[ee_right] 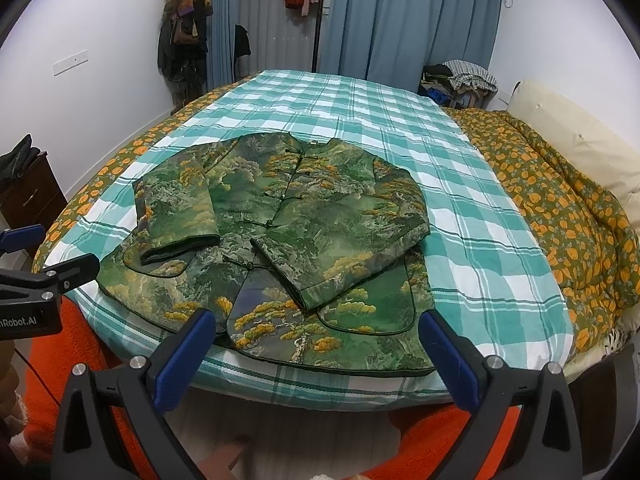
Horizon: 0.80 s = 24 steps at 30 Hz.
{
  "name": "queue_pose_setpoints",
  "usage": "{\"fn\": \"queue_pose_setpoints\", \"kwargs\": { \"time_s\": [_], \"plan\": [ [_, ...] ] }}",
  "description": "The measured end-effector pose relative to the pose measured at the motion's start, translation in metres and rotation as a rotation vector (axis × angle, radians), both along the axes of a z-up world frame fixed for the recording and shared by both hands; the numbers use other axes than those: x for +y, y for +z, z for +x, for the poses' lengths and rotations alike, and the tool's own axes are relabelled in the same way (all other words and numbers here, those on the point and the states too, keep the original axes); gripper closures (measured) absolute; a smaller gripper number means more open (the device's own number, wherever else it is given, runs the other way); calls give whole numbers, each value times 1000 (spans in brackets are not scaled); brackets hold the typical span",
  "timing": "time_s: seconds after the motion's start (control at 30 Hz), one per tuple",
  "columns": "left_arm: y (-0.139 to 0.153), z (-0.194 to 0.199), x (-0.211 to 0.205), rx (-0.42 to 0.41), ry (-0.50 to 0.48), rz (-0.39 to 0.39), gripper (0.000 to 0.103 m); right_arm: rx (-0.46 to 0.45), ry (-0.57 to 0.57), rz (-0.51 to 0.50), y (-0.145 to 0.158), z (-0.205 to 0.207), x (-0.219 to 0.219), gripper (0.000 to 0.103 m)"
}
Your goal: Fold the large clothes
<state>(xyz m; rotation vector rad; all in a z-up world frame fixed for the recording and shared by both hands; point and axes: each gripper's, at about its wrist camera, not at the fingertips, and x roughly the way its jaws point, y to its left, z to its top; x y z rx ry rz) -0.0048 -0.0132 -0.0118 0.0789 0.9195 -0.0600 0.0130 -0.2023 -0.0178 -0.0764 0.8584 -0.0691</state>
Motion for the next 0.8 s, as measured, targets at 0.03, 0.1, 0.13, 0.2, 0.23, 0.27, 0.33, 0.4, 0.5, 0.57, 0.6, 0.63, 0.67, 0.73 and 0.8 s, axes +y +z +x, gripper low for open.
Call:
{"fn": "queue_pose_setpoints", "kwargs": {
  "time_s": [0.03, 0.1, 0.13, 0.2, 0.23, 0.27, 0.33, 0.4, 0.5, 0.57, 0.6, 0.63, 0.67, 0.73, 0.8],
  "plan": [
    [0, 0, 0, 0, -1, 1, 0, 2, 0, 2, 0, 0, 0, 0],
    [0, 0, 0, -1, 0, 1, 0, 5, 0, 4, 1, 1, -1, 0],
    [0, 0, 0, 0, 0, 1, 0, 5, 0, 4, 1, 1, -1, 0],
    [0, 0, 0, -1, 1, 0, 0, 3, 0, 2, 1, 1, -1, 0],
    [0, 0, 0, -2, 1, 1, 0, 0, 0, 1, 1, 1, 0, 0],
    [0, 0, 0, -2, 1, 1, 0, -1, -1, 2, 1, 0, -1, 0],
    [0, 0, 0, -1, 0, 0, 0, -2, -2, 2, 1, 0, 0, 0],
    [0, 0, 0, -2, -1, 1, 0, 0, -3, 3, 1, 0, 0, 0],
    [1, 0, 1, -2, 0, 1, 0, -2, -1, 1, 1, 0, 0, 0],
    [1, 0, 0, -1, 0, 1, 0, -3, -1, 1, 2, 0, 0, 0],
    [0, 0, 0, -2, 0, 1, 0, -3, -1, 1, 2, 0, 1, 0],
    [0, 0, 0, -2, 0, 2, 0, -3, -1, 0, 2, 0, 1, 0],
    [0, 0, 0, -1, 0, 1, 0, -2, -1, 0, 1, 0, 1, 0],
    [0, 0, 0, -1, 1, 1, 0, -1, 0, 2, 2, 0, 1, 0],
    [0, 0, 0, -1, 0, 1, 0, -1, -1, 2, 1, 0, 1, 0]
  ]
}}
